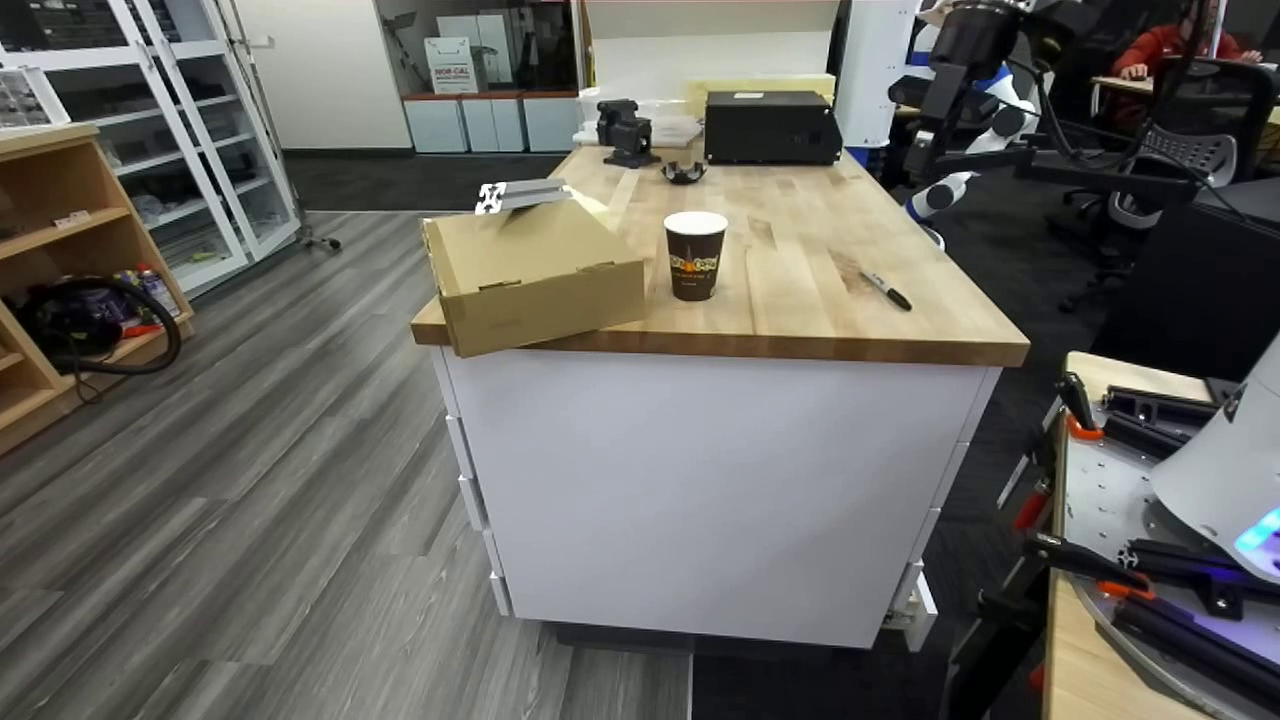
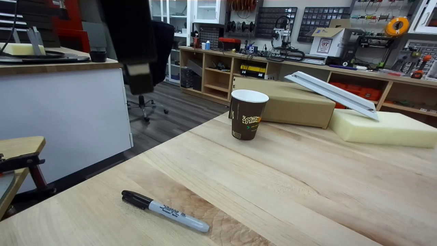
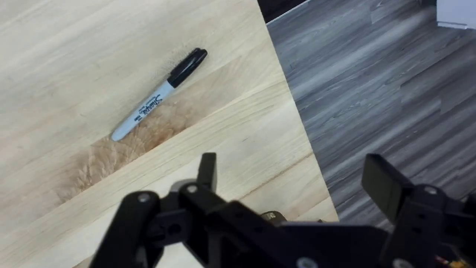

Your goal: Put the pen in the cup

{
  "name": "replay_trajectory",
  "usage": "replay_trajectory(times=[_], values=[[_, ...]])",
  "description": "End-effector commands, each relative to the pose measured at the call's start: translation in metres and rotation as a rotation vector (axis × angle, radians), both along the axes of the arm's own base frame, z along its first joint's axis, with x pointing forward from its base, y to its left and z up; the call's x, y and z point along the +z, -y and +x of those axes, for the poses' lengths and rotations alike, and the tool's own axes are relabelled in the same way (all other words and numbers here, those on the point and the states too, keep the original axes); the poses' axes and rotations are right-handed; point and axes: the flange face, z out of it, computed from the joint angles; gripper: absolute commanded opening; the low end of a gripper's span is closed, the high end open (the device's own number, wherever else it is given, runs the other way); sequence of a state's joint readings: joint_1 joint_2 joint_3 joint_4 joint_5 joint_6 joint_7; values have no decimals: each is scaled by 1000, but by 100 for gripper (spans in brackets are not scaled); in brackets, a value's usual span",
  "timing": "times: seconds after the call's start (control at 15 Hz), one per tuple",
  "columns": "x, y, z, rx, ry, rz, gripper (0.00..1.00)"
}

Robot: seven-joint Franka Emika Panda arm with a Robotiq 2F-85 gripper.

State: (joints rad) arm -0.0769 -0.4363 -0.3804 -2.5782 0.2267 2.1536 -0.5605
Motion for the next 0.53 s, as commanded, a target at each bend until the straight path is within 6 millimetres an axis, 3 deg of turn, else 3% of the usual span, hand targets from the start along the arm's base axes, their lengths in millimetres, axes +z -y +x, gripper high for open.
replay_trajectory(times=[0.0, 0.33, 0.47], values=[[-46, -22, 30, -165, -70, -51, 100], [-116, -43, 65, -343, -144, -202, 100], [-127, -47, 79, -389, -197, -260, 100]])
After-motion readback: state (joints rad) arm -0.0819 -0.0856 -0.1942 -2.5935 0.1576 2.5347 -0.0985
